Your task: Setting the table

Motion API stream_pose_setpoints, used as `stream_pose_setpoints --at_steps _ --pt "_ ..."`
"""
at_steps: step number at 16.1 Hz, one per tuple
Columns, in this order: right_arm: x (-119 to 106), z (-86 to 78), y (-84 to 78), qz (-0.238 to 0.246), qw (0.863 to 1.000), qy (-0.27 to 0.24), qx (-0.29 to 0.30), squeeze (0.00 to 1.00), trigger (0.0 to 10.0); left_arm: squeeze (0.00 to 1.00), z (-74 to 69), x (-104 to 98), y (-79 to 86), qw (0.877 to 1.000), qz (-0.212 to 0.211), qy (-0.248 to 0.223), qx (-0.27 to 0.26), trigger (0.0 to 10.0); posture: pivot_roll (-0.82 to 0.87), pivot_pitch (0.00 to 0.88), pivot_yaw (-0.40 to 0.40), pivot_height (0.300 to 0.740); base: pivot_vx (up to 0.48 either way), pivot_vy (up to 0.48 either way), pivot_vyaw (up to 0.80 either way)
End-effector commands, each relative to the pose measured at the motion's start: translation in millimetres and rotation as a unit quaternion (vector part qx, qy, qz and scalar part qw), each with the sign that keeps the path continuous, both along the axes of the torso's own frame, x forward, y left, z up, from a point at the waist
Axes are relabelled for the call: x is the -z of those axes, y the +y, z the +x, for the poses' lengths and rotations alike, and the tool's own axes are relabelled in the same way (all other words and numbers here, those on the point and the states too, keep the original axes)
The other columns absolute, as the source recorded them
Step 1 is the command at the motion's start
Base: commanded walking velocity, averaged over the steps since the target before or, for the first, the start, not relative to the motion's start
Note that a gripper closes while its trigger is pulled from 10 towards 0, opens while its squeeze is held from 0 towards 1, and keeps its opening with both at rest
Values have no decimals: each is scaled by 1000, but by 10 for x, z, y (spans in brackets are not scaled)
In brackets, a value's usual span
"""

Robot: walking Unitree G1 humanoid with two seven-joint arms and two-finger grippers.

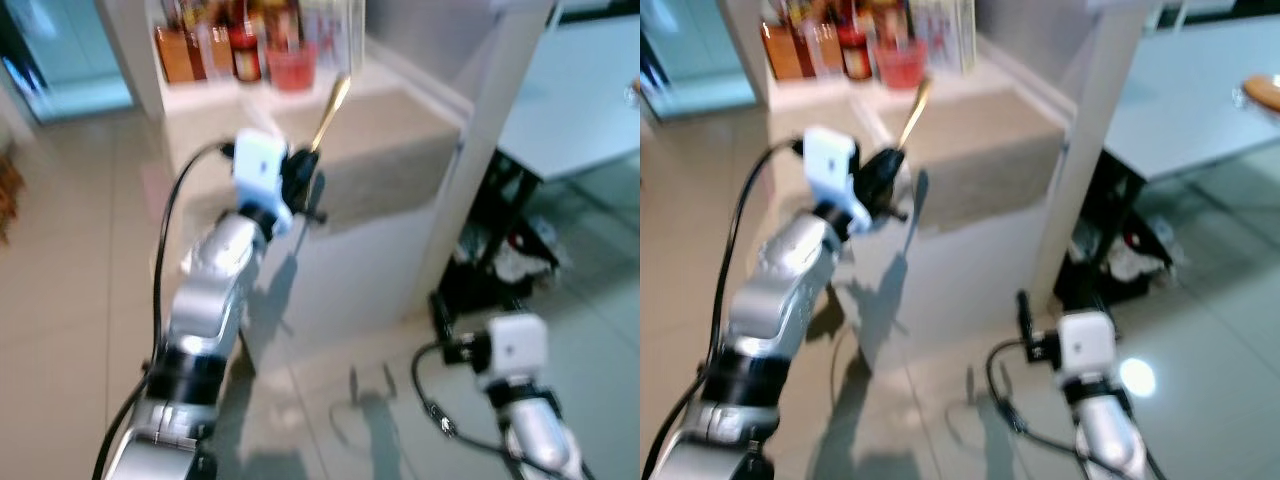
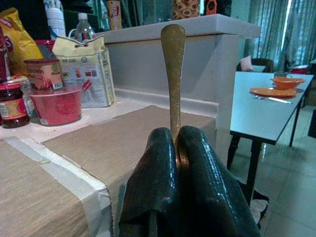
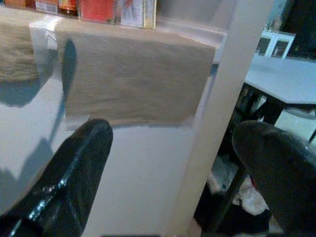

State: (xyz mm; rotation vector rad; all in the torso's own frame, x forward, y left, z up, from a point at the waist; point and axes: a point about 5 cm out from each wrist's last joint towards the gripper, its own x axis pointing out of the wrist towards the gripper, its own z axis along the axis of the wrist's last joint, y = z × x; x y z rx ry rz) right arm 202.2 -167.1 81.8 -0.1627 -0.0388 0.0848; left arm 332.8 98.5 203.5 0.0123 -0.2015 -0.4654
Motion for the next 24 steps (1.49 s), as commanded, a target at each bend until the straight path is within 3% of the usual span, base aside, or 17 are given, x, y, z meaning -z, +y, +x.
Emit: stream_pose_setpoints --at_steps 1,15,24 --pt "-81 48 67 6 1000 -16 -12 0 10000 0 10 8 71 1000 1 2 -13 0 -98 0 39 736 0 -480 0" --pt "-77 68 49 -1 1000 -11 -11 0 10000 0 9 112 62 999 24 15 -45 0 -101 0 34 736 0 -478 545" --pt "-73 60 45 3 1000 -12 -7 0 10000 0 -3 145 -10 999 27 16 -40 0 -113 0 39 736 0 -467 0"
